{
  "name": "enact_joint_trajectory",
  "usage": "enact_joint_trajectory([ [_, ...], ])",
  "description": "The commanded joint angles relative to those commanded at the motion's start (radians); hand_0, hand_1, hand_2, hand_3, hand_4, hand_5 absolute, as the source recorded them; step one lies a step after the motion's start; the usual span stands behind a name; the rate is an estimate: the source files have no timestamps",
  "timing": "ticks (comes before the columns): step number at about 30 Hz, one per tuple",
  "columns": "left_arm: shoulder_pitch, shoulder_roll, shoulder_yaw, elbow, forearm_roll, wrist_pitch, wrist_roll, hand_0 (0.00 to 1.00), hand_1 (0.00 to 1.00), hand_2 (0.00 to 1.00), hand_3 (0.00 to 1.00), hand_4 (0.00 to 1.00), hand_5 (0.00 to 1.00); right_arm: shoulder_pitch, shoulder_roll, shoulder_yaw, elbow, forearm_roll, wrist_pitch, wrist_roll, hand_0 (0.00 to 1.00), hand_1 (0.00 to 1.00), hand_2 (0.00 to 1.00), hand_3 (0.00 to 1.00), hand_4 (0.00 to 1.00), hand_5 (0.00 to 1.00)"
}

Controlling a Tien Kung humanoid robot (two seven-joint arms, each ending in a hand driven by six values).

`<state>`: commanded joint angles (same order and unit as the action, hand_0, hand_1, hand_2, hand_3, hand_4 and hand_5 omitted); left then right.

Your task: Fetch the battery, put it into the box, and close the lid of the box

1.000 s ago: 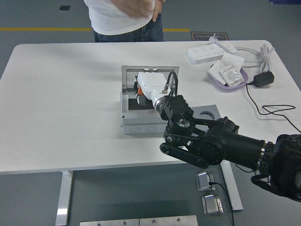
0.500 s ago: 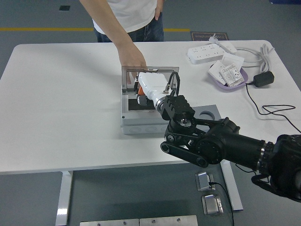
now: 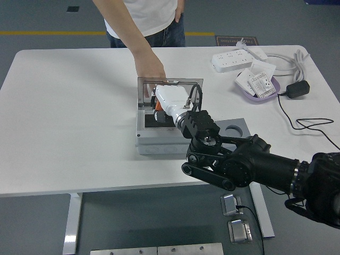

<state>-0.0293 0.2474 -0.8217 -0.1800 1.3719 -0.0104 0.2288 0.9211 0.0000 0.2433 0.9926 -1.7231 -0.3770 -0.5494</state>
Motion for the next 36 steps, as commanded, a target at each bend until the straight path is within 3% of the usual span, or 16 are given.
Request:
enact_joint_trajectory([
  [23,0.001,-0.002,-0.004,0.0,0.004,0.002,0.0,0.633,0.708,0.629,0.601,0.6,0.474,-0.004,-0.002,0.017,0.011,0.008,0.008,0.016,0.421,0.404,0.429,0.512,0.572,0.262],
  [24,0.001,-0.002,-0.004,0.0,0.003,0.002,0.0,0.634,0.708,0.629,0.601,0.598,0.472,-0.005,-0.003,0.019,0.014,0.009,0.008,0.017,0.402,0.402,0.434,0.514,0.619,0.334],
  [36,0.003,-0.004,-0.001,0.0,-0.003,0.001,0.0,0.634,0.708,0.628,0.601,0.595,0.467,-0.019,-0.034,0.077,0.065,0.058,-0.016,0.037,0.406,0.406,0.438,0.516,0.615,0.319],
])
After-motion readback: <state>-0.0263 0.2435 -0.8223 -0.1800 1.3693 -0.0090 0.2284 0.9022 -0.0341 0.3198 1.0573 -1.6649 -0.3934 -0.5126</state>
